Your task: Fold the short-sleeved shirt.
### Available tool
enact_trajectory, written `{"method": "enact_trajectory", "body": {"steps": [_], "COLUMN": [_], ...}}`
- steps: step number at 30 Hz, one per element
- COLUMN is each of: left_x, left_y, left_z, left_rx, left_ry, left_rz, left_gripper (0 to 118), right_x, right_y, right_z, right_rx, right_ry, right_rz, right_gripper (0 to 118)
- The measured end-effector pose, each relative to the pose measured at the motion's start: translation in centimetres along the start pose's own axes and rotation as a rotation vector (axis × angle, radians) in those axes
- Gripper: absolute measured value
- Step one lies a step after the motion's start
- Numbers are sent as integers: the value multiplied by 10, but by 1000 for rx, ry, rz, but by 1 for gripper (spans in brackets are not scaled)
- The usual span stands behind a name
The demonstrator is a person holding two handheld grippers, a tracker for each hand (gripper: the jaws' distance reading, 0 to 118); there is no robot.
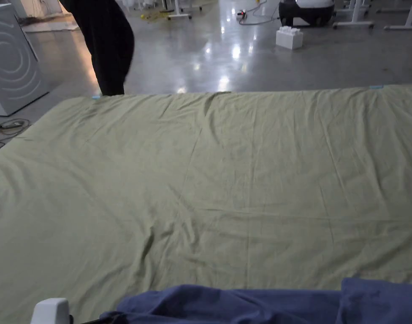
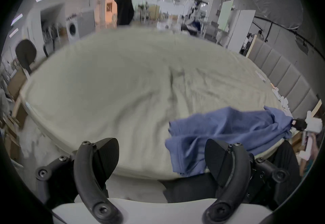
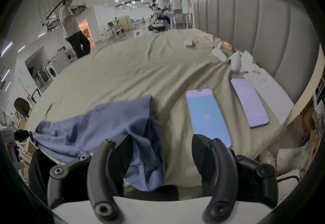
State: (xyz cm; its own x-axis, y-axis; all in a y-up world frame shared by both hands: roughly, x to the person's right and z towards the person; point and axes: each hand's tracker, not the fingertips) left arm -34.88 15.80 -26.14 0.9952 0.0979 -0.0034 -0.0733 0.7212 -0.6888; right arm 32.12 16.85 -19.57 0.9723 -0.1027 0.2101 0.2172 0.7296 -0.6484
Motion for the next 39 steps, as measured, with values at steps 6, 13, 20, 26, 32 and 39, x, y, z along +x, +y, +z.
{"method": "enact_trajectory", "body": {"steps": [6,13,20,26,32,39], "left_x": [59,132,168,165,154,127], "left_y": [40,68,67,60,63,60], "left_z": [101,172,190,184,184,168], "left_rx": [411,688,702,650,626,549], "left_ry": [45,17,-51,-103,-87,-148], "left_rz": [-231,-307,-331,-253,-253,-125], "left_gripper": [100,97,13,1,1,1], "right_x": [-38,-94,-120,-127,-125,-127], "right_y": [39,63,60,51,50,46], "right_z": [75,134,152,143,140,138], "right_rx": [311,550,644,540,574,519], "right_ry": [50,181,235,262,263,264], "right_rz": [103,102,248,248,255,237], "right_gripper": [73,71,16,0,0,0]}}
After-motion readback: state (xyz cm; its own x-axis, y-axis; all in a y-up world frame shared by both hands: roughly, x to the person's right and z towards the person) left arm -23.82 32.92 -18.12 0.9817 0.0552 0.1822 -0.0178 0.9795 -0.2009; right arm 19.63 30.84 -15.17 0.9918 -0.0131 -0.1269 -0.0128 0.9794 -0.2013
